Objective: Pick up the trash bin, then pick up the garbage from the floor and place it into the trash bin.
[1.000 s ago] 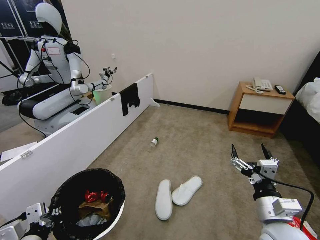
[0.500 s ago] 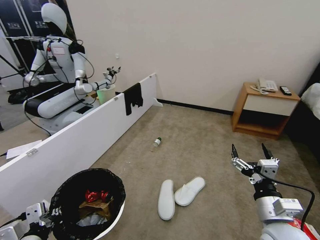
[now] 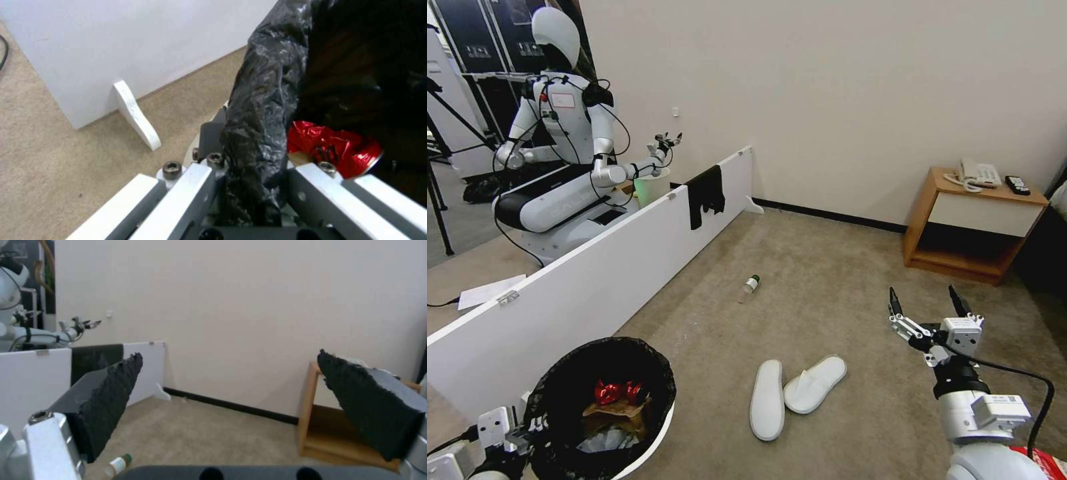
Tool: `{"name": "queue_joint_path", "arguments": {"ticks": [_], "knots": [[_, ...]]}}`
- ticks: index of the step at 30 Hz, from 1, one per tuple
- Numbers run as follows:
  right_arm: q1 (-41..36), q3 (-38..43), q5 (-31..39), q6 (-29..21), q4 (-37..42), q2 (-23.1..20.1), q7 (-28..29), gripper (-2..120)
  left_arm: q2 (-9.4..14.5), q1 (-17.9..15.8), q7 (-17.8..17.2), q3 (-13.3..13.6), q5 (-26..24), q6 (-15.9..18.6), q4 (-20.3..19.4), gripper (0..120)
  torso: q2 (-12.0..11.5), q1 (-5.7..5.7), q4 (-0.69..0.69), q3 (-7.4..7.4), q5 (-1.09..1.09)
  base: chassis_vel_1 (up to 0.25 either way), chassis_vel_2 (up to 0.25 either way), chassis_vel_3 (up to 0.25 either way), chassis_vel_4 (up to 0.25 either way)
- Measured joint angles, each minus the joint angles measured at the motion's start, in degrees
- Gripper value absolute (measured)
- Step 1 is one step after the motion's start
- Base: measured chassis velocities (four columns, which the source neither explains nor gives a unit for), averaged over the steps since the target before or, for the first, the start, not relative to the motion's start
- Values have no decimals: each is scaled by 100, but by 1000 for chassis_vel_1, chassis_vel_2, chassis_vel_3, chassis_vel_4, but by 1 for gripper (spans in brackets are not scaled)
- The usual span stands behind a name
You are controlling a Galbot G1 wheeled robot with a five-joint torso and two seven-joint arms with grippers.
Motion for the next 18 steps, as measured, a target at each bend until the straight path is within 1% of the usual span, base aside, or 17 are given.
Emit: {"name": "queue_joint_path", "arguments": {"ticks": [7, 9, 10, 11, 12, 13, 15, 16, 18], "knots": [[169, -57, 380, -31, -108, -259, 9, 100, -36, -47, 8, 11, 56, -1, 76, 2, 0, 0, 0, 0, 0, 0, 0, 0, 0], [275, -87, 728, -332, -111, -421, 164, 100, -43, -60, 9, 17, 75, -1, 108, 2, 0, 0, 0, 0, 0, 0, 0, 0, 0], [275, -87, 728, -332, -111, -421, 164, 100, -43, -60, 9, 17, 75, -1, 108, 2, 0, 0, 0, 0, 0, 0, 0, 0, 0], [337, -108, 1034, -578, -111, -508, 282, 100, -46, -64, 12, 18, 90, -1, 124, 2, 0, 0, 0, 0, 0, 0, 0, 0, 0], [405, -139, 1507, -976, -110, -632, 443, 100, -49, -69, 16, 19, 104, -2, 142, 2, 0, 0, 1, 0, 0, 0, 0, 0, 0], [405, -139, 1507, -976, -110, -632, 443, 100, -49, -69, 16, 19, 104, -2, 142, 2, 0, 0, 1, 0, 0, 0, 0, 0, 0], [543, -260, 2438, -1687, -165, -816, 751, 100, -48, -86, 21, 19, 105, -2, 161, 2, 0, 0, 0, 0, -1, 0, 0, 0, 0], [543, -260, 2438, -1687, -165, -816, 751, 100, -48, -86, 21, 19, 105, -2, 161, 2, 0, 0, 0, 0, -1, 0, 0, 0, 0], [718, -492, 3321, -2299, -300, -932, 1086, 100, -44, -90, 24, 12, 106, -3, 183, 2, 0, 0, 0, 0, 1, 0, 0, 0, 0]]}}
